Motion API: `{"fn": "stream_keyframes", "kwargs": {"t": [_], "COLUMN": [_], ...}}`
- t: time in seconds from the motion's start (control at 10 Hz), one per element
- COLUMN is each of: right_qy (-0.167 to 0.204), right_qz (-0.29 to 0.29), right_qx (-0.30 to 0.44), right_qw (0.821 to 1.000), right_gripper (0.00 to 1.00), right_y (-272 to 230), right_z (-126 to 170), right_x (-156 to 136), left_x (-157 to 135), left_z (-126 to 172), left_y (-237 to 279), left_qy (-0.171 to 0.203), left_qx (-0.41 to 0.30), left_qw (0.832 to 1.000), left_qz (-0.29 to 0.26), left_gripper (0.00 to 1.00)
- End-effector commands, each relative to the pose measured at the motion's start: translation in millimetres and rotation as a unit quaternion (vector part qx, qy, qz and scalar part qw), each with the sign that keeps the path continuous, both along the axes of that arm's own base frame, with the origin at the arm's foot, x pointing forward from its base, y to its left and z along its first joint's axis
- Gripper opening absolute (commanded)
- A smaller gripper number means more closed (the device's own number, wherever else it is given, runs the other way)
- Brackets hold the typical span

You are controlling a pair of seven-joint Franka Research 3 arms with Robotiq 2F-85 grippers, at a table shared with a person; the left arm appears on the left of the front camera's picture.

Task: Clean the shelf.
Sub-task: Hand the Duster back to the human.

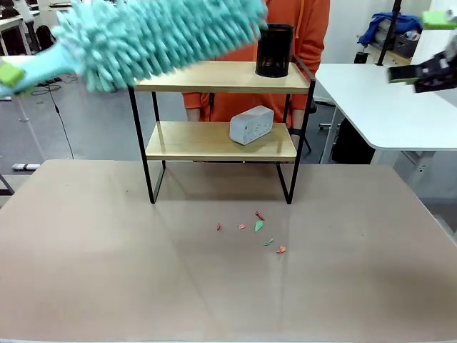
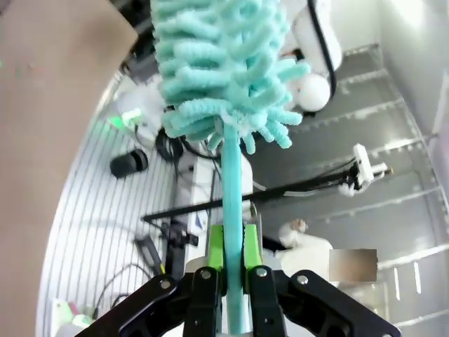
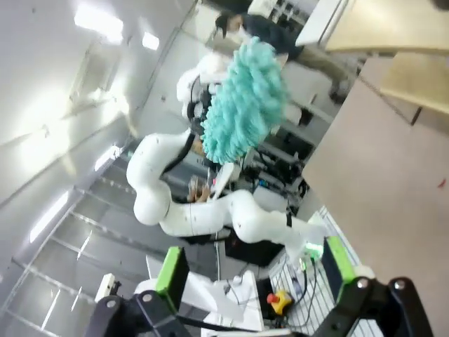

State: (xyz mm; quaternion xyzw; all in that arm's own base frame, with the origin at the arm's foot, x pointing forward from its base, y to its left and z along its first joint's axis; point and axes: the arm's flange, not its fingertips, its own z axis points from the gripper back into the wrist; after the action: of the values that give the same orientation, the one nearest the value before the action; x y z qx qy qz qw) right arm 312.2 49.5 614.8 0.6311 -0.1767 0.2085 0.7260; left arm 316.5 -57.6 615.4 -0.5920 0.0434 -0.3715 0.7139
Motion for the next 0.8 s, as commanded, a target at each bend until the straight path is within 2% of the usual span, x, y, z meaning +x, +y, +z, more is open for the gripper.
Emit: {"fn": "stream_keyframes", "kwargs": {"t": [0.0,0.2,0.4,0.5,0.7], "right_qy": [-0.011,0.003,0.008,0.027,0.037], "right_qz": [0.079,0.139,0.167,0.199,0.226], "right_qx": [-0.034,-0.042,-0.069,-0.059,-0.048], "right_qw": [0.996,0.989,0.984,0.978,0.972], "right_gripper": [1.0,1.0,1.0,1.0,1.0], "right_y": [32.8,74.5,103.8,112.0,112.7], "right_z": [-5.3,-21.7,-37.4,-42.2,-39.9], "right_x": [4.9,8.3,15.8,14.0,6.1], "left_x": [-0.6,2.1,-1.3,0.4,11.8], "left_z": [-1.7,-8.4,-10.1,-10.8,-19.5], "left_y": [-19.0,-61.1,-85.6,-91.2,-97.6], "left_qy": [0.004,0.015,0.03,0.027,0.045], "left_qx": [0.023,0.029,0.039,0.048,0.063], "left_qw": [0.996,0.987,0.972,0.971,0.971], "left_qz": [-0.087,-0.155,-0.231,-0.232,-0.225], "left_gripper": [0.12,0.12,0.12,0.12,0.12]}}
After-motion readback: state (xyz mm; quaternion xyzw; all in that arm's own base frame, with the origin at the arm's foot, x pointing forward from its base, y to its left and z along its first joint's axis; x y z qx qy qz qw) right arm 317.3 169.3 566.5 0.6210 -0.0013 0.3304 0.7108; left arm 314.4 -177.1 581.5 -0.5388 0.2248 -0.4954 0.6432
